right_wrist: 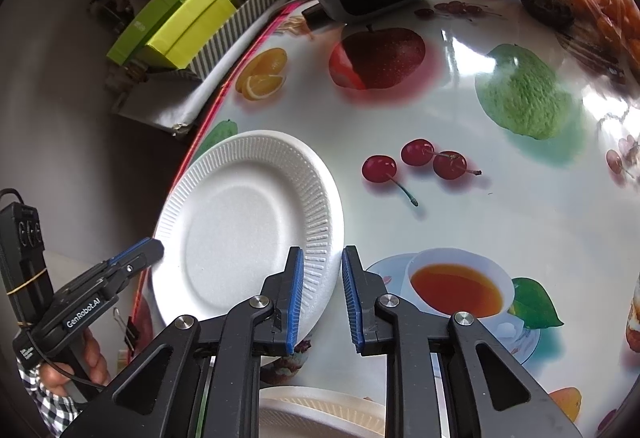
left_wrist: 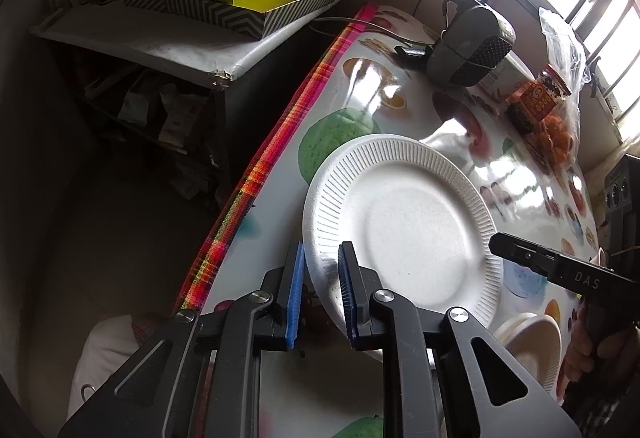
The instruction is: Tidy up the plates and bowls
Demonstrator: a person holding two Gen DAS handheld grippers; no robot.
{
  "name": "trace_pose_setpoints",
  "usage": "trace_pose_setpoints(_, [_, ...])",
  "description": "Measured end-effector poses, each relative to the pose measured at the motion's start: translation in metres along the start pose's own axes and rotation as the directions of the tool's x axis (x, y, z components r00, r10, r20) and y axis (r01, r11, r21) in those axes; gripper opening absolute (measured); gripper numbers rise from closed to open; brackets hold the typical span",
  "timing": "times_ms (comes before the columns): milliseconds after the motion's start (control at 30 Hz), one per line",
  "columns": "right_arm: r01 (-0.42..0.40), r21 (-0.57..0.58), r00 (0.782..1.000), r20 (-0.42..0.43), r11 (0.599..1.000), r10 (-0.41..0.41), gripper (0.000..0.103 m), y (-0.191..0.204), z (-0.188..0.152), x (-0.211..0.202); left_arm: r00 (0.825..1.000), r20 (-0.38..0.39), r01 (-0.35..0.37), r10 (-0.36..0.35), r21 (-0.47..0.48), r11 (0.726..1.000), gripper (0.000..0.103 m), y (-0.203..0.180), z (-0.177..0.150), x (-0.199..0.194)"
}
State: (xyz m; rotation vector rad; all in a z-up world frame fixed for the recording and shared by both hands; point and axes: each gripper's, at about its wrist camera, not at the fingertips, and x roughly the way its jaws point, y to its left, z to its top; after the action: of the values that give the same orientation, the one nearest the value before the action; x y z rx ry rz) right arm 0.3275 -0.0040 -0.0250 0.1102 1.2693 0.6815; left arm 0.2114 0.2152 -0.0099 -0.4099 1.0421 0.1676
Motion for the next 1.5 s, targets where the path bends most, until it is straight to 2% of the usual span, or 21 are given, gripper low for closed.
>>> trace_pose_setpoints(633, [-0.004, -0.028, 0.997, 0.071, 1.0, 0.006, 0.019, 0.008, -0.01, -0.034, 0.999, 0.052, 0.001, -0.002, 0.023, 1.0, 0.018, -0.008, -0.003, -0.026])
trace_pose_setpoints(1500, [0.026, -0.021, 0.979, 0.204, 0.999, -0.021, 0.02, 0.016, -0.072, -0.112, 0.991, 0.12, 0.05, -0.064, 0.118, 0.992, 0.018, -0.044, -0.037, -0.079])
